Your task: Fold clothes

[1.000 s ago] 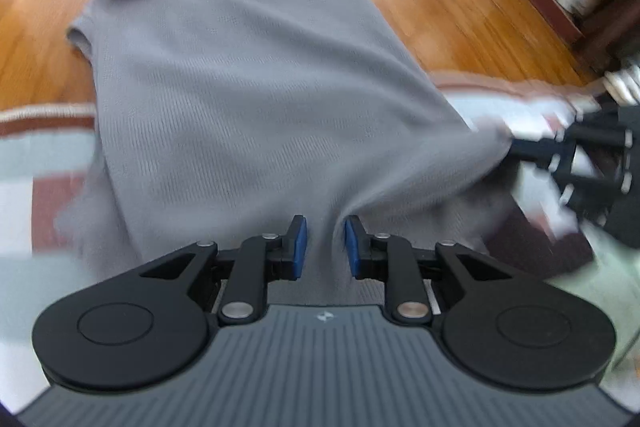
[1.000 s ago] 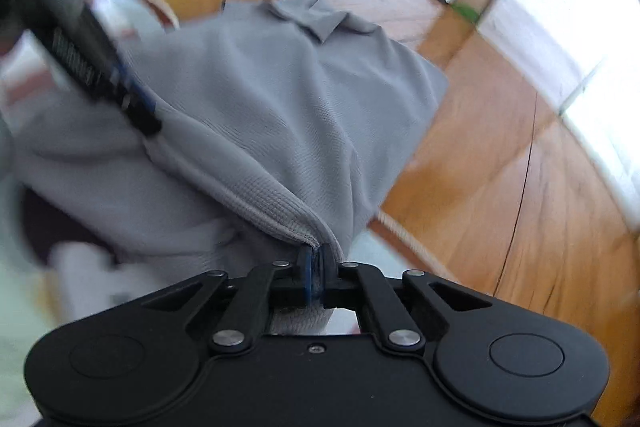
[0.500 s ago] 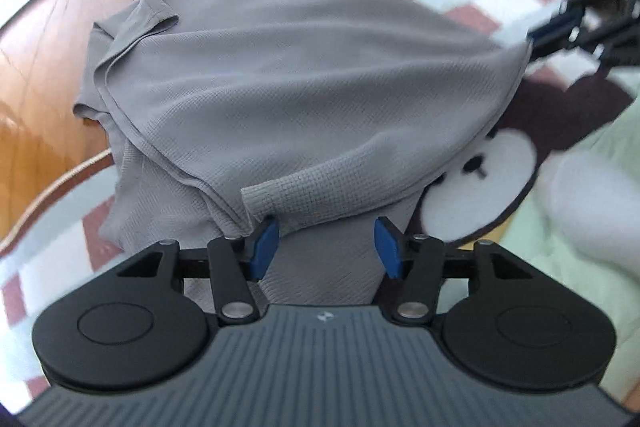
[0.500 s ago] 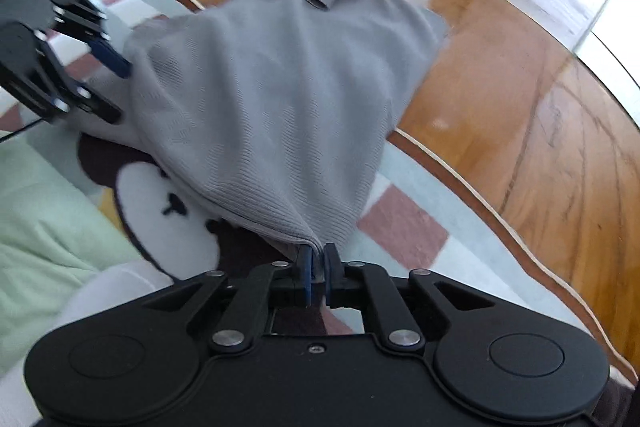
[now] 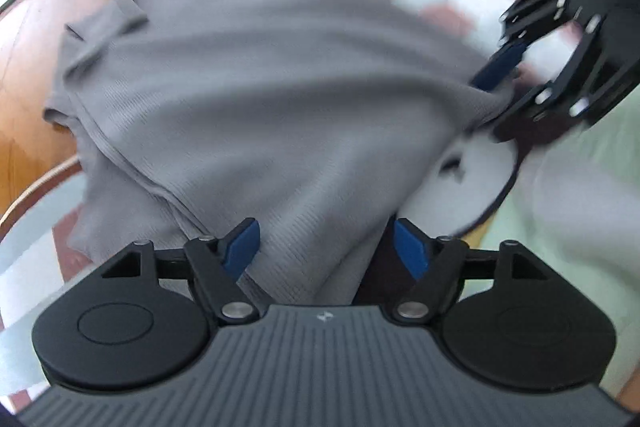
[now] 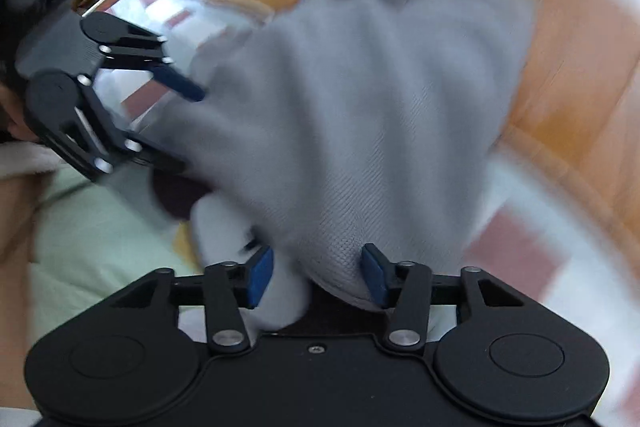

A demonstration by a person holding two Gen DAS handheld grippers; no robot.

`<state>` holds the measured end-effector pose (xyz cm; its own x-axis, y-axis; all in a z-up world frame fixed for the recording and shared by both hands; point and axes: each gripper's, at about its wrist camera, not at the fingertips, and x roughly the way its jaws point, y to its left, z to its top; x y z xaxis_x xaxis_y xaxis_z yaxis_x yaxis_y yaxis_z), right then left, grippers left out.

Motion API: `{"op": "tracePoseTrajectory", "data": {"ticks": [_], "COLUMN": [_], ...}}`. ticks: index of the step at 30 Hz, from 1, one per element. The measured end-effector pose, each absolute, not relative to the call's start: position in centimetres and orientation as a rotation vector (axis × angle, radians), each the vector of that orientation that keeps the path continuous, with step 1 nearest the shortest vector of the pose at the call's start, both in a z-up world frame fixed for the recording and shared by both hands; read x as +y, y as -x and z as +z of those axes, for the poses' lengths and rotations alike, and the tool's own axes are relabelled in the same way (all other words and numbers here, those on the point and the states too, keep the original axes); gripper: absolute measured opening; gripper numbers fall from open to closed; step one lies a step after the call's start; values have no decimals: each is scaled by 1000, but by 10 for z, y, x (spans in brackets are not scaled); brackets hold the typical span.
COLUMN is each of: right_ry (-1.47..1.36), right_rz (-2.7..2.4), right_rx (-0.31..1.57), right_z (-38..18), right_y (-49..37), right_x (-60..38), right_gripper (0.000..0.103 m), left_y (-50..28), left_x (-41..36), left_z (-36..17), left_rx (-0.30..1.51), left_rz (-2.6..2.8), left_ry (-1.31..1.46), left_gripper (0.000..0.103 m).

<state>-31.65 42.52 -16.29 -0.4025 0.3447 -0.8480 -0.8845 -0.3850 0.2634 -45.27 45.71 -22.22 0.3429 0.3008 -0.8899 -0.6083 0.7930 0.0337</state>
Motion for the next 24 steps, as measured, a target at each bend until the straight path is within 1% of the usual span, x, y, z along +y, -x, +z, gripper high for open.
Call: {"op": "tracePoseTrajectory", "data": {"ticks": [1, 2, 3, 4, 5, 8, 13, 15, 17, 18, 21, 22, 24], "right_ry": [893, 877, 863, 849, 834, 798, 699, 696, 734, 752, 776, 782, 828], "right_rz": [1913, 1927, 1921, 1914, 1903, 1875, 1887, 1873, 1849, 1837, 1804, 1793, 1768], "right_rx": [996, 1022, 1031, 1041, 1055, 1079, 1080, 1087, 1081, 1078, 1056, 1039, 979], "right_z": [-167, -170, -172, -174, -174, -172, -160, -163, -170, -174, -175, -173, -169], "right_y": [317, 317, 317, 317, 316, 314, 306, 307, 308, 309, 312, 314, 320], "right_x": [424, 424, 424, 423, 424, 424, 427, 430, 432, 433, 431, 429, 423], "right_gripper": [44, 44, 44, 43, 42, 42, 43, 43, 43, 43, 43, 43, 45], "left_y": [451, 449, 451, 453, 455, 459, 479, 489, 495, 497, 498, 501, 506], "left_x": [455, 453, 453, 455, 457, 458, 450, 443, 447, 452, 472, 474, 478], "left_z": [-225, -228, -225, -223, -221, -209, -172, -171, -190, -201, -216, -215, -214], "left_rx": [1087, 1103, 1083, 1067, 1054, 1006, 936, 969, 1053, 1099, 1118, 1103, 1073], "left_rz": [611, 616, 604, 608, 626, 675, 842, 894, 895, 882, 874, 876, 878], "left_ry": [299, 271, 295, 330, 352, 343, 309, 327, 394, 443, 561, 582, 622], "left_gripper": [56, 30, 21, 17, 12, 9, 8, 8, 8, 12, 13, 15, 26]}}
